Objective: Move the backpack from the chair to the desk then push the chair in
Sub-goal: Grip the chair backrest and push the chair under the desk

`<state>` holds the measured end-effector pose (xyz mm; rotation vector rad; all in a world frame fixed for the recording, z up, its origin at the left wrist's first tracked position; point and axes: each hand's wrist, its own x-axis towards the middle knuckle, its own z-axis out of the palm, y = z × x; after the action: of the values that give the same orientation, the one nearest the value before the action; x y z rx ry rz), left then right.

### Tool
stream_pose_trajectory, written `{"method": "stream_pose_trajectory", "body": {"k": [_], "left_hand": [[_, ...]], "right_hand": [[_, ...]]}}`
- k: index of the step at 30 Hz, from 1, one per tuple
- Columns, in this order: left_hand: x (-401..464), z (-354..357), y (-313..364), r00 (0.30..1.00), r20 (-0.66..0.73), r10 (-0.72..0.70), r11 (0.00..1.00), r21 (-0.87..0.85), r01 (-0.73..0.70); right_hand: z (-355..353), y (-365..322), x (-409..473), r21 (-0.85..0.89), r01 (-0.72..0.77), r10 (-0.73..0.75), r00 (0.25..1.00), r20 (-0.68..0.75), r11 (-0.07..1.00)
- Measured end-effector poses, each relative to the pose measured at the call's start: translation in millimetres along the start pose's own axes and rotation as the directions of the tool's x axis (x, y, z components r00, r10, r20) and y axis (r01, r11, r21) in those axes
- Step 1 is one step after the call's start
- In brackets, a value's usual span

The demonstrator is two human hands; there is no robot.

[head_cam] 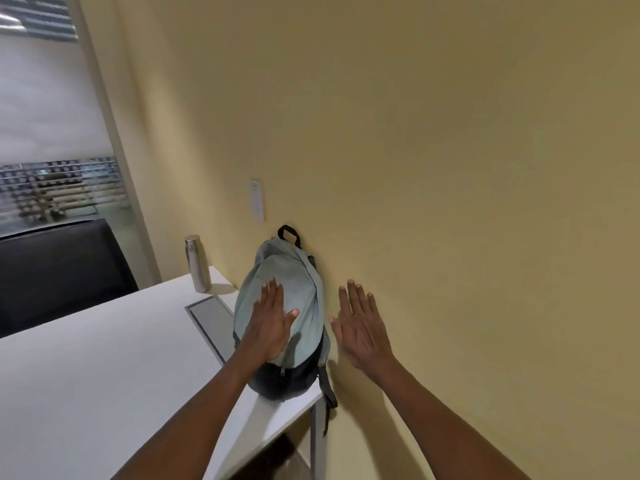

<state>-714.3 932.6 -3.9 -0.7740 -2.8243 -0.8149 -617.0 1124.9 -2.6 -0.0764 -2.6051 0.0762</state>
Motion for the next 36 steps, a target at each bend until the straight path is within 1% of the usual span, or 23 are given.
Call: {"method": "stream_pose_trajectory", "body": {"k": [7, 10, 16, 23, 26, 33, 36], "left_hand": [[-66.3, 8.1, 50.4, 0.998, -0.055, -0.001, 0.999, 0.045, 0.004], [-92.7, 6.8, 69.6, 0.998, -0.056, 0.0, 0.998, 0.069, 0.004], [-130.0, -4.8, 99.6, 0.999, -0.051, 0.019, 0.992, 0.122, -0.012], [-159.7, -20.3, 116.3, 0.997, -0.05, 0.061, 0.992, 0.116, -0.055], [-182.5, -28.4, 116.5, 0.993, -0.063, 0.096, 0.989, 0.12, -0.088], [-250.4, -55.3, 102.8, 0.993, -0.046, 0.109, 0.988, 0.113, -0.104], [-282.9, -71.3, 94.9, 0.993, -0.032, 0.118, 0.99, 0.078, -0.115]], "right_hand": [[-34.9, 27.8, -51.1, 0.048, 0.037, -0.037, 0.999, -0.002, 0.998], [-49.0, 32.1, -73.4, 0.076, 0.033, -0.035, 0.999, 0.022, 0.997], [-75.1, 33.2, -105.5, 0.079, 0.013, -0.014, 1.0, 0.019, 0.997], [-106.6, 23.8, -131.9, 0.05, -0.005, 0.004, 1.0, 0.02, 0.999], [-120.4, 9.9, -148.1, 0.041, -0.038, 0.037, 0.999, 0.031, 0.998], [-150.3, -45.7, -201.0, 0.007, -0.088, 0.088, 0.996, 0.027, 0.996], [-164.8, -76.8, -228.7, 0.042, -0.157, 0.155, 0.987, 0.035, 0.987]]}}
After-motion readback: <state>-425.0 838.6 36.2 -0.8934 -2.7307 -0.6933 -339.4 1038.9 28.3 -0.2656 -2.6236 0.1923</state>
